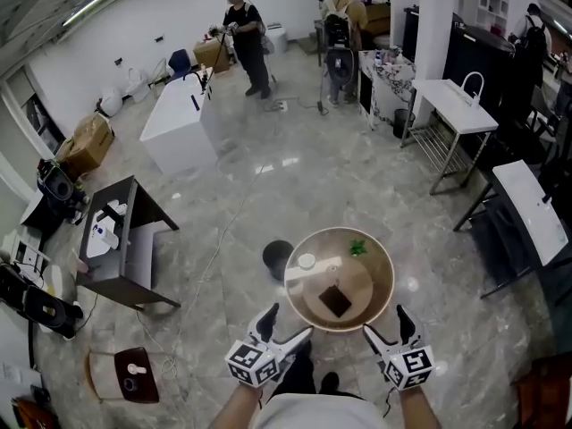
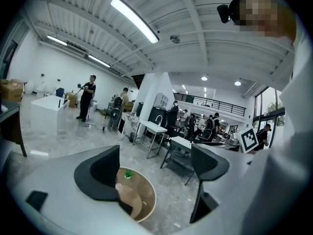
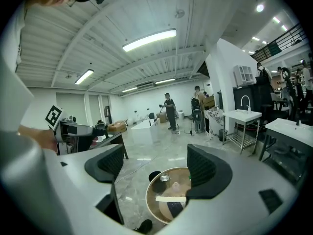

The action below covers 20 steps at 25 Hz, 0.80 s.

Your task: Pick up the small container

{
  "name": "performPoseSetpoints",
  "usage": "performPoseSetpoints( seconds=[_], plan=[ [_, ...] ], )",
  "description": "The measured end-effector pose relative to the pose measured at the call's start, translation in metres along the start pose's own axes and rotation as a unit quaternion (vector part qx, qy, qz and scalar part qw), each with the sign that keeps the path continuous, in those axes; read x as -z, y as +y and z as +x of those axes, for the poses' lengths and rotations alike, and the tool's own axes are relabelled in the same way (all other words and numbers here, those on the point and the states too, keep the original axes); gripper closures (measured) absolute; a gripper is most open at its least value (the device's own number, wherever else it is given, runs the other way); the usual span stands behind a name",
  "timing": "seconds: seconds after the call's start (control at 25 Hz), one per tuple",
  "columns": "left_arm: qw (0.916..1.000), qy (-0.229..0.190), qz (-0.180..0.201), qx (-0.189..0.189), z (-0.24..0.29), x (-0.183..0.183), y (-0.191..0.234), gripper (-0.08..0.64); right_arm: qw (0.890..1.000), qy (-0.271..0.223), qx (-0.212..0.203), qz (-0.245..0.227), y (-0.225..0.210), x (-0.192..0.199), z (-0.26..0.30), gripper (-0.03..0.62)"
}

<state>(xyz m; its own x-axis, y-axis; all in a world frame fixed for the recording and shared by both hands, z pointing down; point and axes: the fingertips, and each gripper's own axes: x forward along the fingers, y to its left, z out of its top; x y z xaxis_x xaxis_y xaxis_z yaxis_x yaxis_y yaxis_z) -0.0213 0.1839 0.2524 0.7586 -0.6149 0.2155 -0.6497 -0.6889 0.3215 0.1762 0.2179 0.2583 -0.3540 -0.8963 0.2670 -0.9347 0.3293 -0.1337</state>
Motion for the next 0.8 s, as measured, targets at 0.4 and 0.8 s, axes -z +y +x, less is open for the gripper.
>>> performPoseSetpoints(
  seconds=[0.4,0.8],
  plan=[
    [0.9987,0.036,-0.023,0.028,0.057,0.013,0.082,0.100,0.999,0.038,0.020,0.013,-0.010,0.016,0.088,0.175],
    [0.9934,0.087,-0.029,0.070,0.119,0.034,0.153,0.101,0.996,0.080,0.039,0.027,-0.025,0.040,0.180,0.175]
  ],
)
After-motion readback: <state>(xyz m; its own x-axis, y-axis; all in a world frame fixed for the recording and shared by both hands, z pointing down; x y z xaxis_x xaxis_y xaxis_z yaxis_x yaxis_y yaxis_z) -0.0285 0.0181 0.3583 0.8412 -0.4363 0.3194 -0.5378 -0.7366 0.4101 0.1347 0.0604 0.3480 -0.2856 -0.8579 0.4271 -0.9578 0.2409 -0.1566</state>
